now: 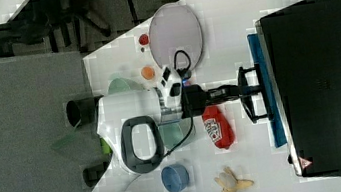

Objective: Flap open oven.

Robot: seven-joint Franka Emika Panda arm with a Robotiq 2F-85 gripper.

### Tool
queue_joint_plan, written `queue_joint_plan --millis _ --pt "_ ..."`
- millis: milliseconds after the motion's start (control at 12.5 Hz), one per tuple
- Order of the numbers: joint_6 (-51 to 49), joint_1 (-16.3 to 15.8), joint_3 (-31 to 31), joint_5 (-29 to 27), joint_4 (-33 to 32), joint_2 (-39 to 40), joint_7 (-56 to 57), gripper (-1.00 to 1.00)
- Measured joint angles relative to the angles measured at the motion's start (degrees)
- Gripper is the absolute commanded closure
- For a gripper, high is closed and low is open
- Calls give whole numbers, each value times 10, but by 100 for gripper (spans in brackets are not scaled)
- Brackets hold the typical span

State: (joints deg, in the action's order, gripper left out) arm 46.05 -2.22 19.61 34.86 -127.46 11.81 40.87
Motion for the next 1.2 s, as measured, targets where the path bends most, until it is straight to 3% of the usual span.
queue_joint_plan --millis 480,800,1200 --pt "-4 -57 -35 27 -1 73 -183 65" --pt "25 -83 -44 29 -4 135 -209 65" --pt "39 -92 -47 28 -6 183 -228 65"
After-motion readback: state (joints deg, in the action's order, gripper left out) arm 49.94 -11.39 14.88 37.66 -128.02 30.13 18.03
